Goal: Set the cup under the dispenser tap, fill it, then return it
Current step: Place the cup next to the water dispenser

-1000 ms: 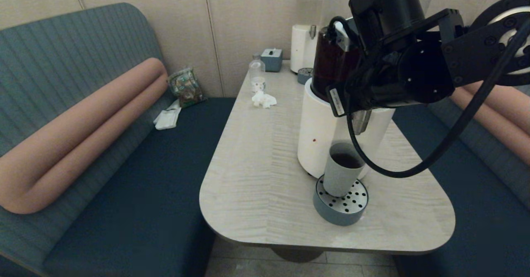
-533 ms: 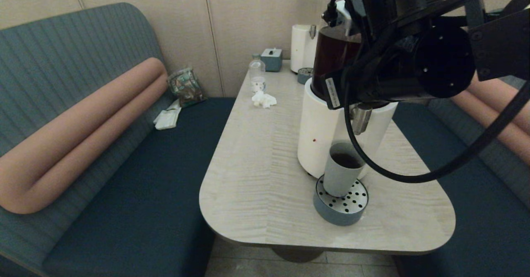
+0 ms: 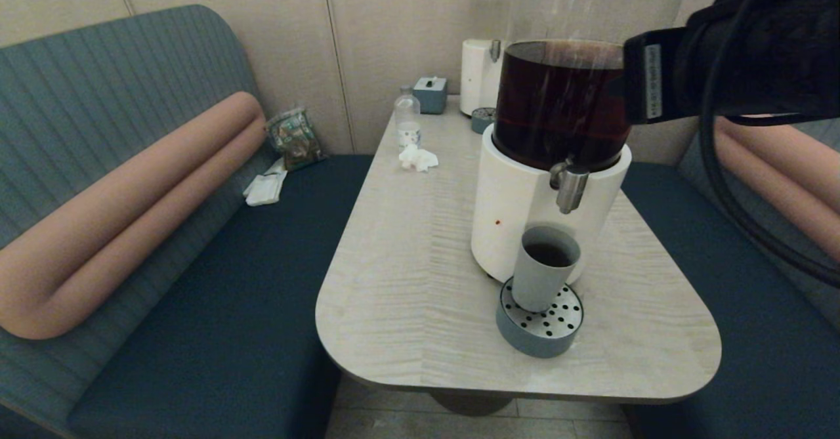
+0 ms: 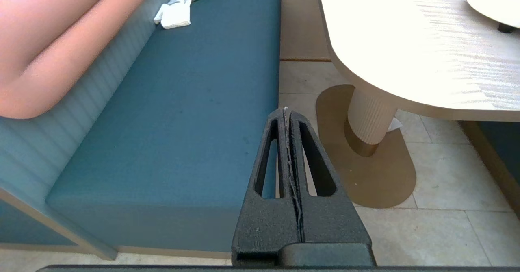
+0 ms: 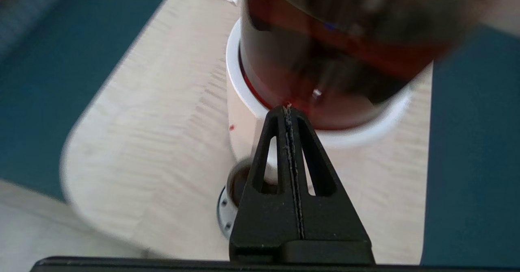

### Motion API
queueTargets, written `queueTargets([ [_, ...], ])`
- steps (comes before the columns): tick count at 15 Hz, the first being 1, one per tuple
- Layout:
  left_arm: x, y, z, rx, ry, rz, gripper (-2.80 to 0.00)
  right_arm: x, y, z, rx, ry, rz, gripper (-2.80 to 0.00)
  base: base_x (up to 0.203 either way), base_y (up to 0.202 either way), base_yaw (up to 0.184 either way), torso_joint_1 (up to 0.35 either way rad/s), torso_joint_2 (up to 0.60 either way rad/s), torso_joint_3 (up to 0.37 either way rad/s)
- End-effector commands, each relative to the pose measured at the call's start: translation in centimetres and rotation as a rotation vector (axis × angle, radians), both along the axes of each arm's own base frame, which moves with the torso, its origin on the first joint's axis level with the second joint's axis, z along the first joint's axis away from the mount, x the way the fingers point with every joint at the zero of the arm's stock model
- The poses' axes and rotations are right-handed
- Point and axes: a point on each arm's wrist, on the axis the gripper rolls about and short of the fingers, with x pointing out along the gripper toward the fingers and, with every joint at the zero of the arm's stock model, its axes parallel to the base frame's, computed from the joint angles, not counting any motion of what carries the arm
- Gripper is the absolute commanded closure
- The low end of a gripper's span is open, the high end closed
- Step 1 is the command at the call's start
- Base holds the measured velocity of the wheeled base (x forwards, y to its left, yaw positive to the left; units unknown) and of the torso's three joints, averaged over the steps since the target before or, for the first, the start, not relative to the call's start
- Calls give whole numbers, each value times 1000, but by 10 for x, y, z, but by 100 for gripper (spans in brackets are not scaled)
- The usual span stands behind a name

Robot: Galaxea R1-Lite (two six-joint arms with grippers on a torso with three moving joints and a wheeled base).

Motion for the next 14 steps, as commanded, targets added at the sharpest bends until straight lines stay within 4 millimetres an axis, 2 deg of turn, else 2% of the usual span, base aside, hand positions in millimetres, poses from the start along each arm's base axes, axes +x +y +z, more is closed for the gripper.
queueTargets([
  [1, 0, 0, 0, 0, 0, 0, 0, -37, -36, 12, 61, -40, -1, 0, 0, 0, 0, 0, 0, 0],
  [5, 0, 0, 0, 0, 0, 0, 0, -91, -98, 4, 121, -90, -65, 0, 0, 0, 0, 0, 0, 0],
  [8, 0, 0, 0, 0, 0, 0, 0, -134, -149, -14, 184, -153, -263, 0, 0, 0, 0, 0, 0, 0],
  [9, 0, 0, 0, 0, 0, 0, 0, -154, -165, -26, 198, -178, -362, 0, 0, 0, 0, 0, 0, 0],
  [12, 0, 0, 0, 0, 0, -1, 0, -203, -183, -58, 237, -257, -550, 0, 0, 0, 0, 0, 0, 0],
  [14, 0, 0, 0, 0, 0, -1, 0, -221, -183, -74, 253, -286, -673, 0, 0, 0, 0, 0, 0, 0],
])
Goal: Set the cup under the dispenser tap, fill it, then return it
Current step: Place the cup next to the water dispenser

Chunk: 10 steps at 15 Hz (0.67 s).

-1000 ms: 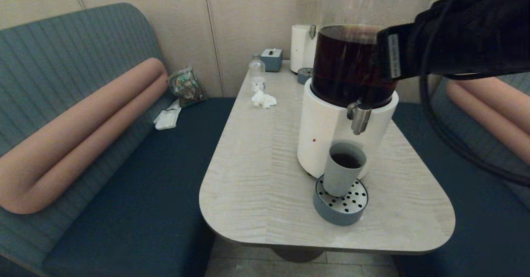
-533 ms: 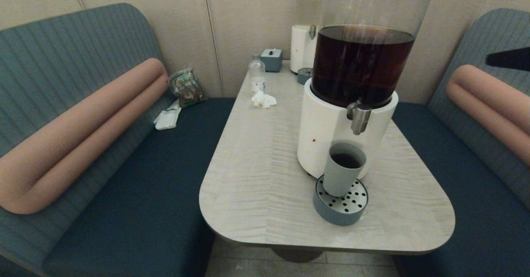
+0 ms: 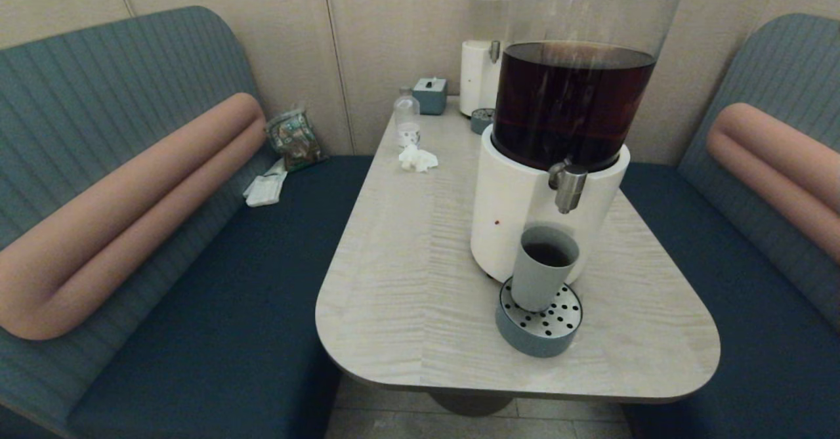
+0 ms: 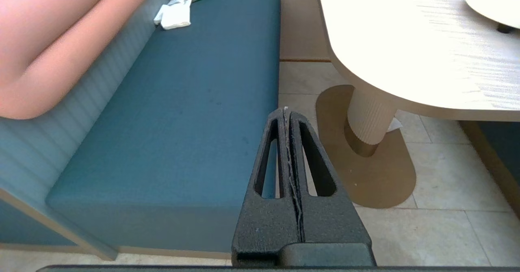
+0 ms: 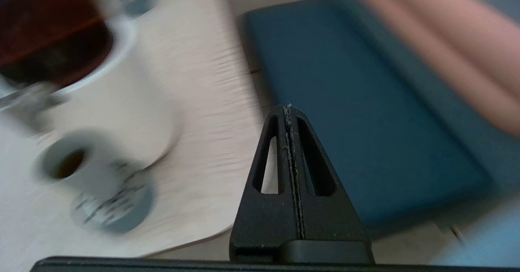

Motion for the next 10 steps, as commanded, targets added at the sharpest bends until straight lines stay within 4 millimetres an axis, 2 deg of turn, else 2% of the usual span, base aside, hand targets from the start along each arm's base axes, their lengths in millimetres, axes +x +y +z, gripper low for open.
queueTargets([
  [1, 0, 0, 0, 0, 0, 0, 0, -37, -1, -21, 16, -75, -134, 0, 0, 0, 0, 0, 0, 0],
  [5, 0, 0, 0, 0, 0, 0, 0, -84, 7, -60, 8, -127, -83, 0, 0, 0, 0, 0, 0, 0],
  [7, 0, 0, 0, 0, 0, 0, 0, -87, 10, -72, 25, -73, -26, 0, 0, 0, 0, 0, 0, 0],
  [10, 0, 0, 0, 0, 0, 0, 0, -88, 10, -70, 65, -107, -22, 0, 0, 0, 0, 0, 0, 0],
])
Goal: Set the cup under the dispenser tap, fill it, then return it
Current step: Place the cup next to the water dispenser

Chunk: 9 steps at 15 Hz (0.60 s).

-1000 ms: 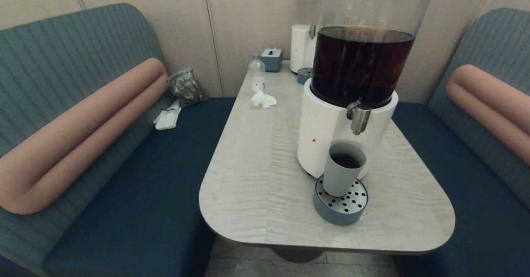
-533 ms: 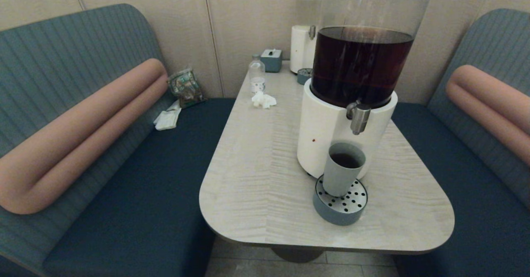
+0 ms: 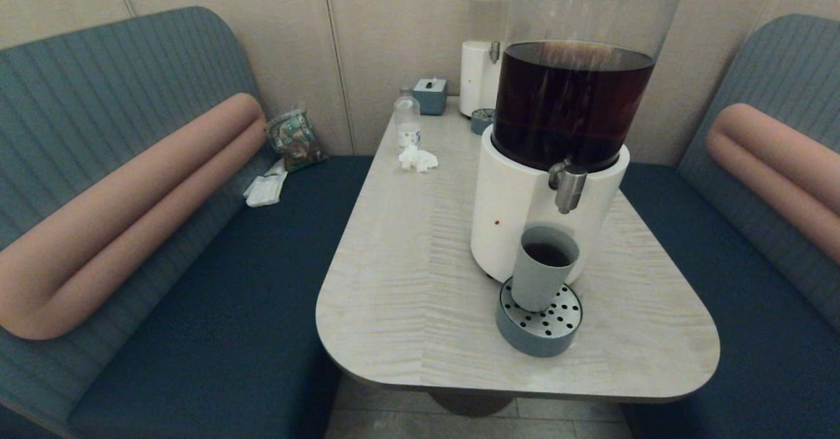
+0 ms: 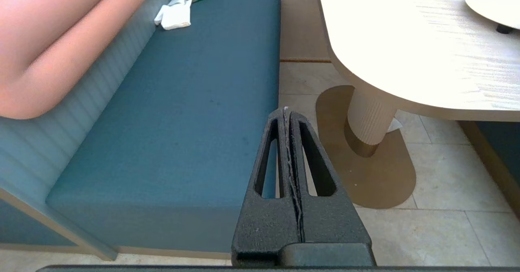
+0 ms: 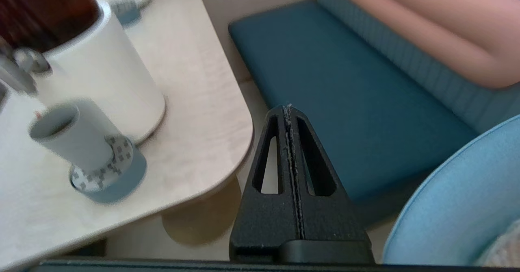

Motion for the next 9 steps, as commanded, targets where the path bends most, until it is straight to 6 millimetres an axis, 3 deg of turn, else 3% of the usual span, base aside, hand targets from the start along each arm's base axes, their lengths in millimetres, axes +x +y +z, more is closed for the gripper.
queueTargets([
  [1, 0, 0, 0, 0, 0, 1, 0, -5, 0, 0, 40, -33, -12, 0, 0, 0, 0, 0, 0, 0],
  [4, 0, 0, 0, 0, 0, 1, 0, -8, 0, 0, 59, -42, -12, 0, 0, 0, 0, 0, 0, 0],
  [6, 0, 0, 0, 0, 0, 1, 0, -20, -7, -3, 23, -80, 122, 0, 0, 0, 0, 0, 0, 0],
  [9, 0, 0, 0, 0, 1, 0, 0, -36, -4, -23, -60, -129, 155, 0, 0, 0, 0, 0, 0, 0],
])
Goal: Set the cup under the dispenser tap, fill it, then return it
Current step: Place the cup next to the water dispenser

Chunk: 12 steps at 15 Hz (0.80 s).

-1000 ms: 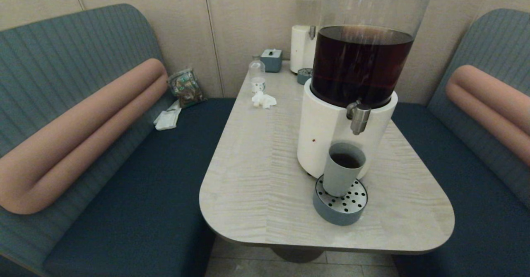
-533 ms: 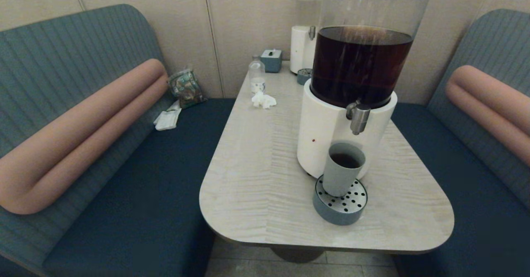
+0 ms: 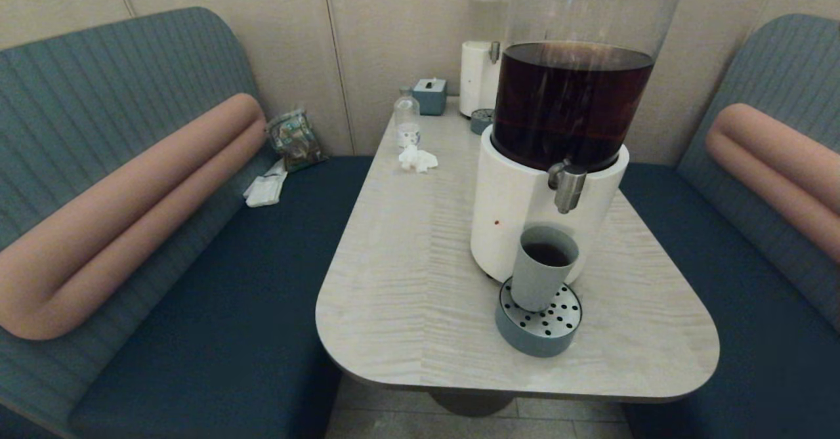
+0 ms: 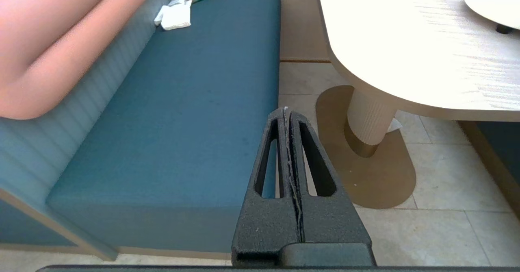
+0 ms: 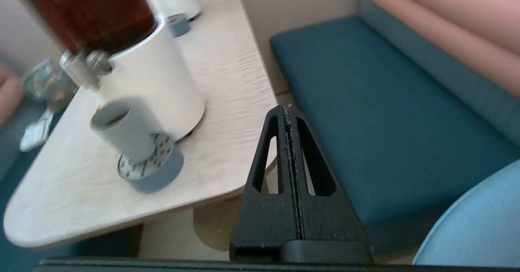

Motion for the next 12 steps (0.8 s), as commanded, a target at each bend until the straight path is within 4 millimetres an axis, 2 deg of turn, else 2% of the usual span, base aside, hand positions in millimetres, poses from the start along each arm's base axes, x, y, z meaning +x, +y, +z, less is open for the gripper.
queueTargets([
  [1, 0, 0, 0, 0, -1, 0, 0, -7, 1, -21, -93, -48, 6, 0, 0, 0, 0, 0, 0, 0],
  [3, 0, 0, 0, 0, -1, 0, 0, -2, 2, -29, -198, -126, -10, 0, 0, 0, 0, 0, 0, 0],
  [5, 0, 0, 0, 0, -1, 0, 0, 16, 1, -34, -317, -213, -72, 0, 0, 0, 0, 0, 0, 0],
  [8, 0, 0, 0, 0, 1, 0, 0, 60, 1, -80, -504, -193, -132, 0, 0, 0, 0, 0, 0, 0],
  [10, 0, 0, 0, 0, -1, 0, 0, 74, 1, -105, -542, -149, -120, 0, 0, 0, 0, 0, 0, 0],
  [12, 0, 0, 0, 0, -1, 0, 0, 82, 2, -122, -554, -109, -59, 0, 0, 0, 0, 0, 0, 0],
])
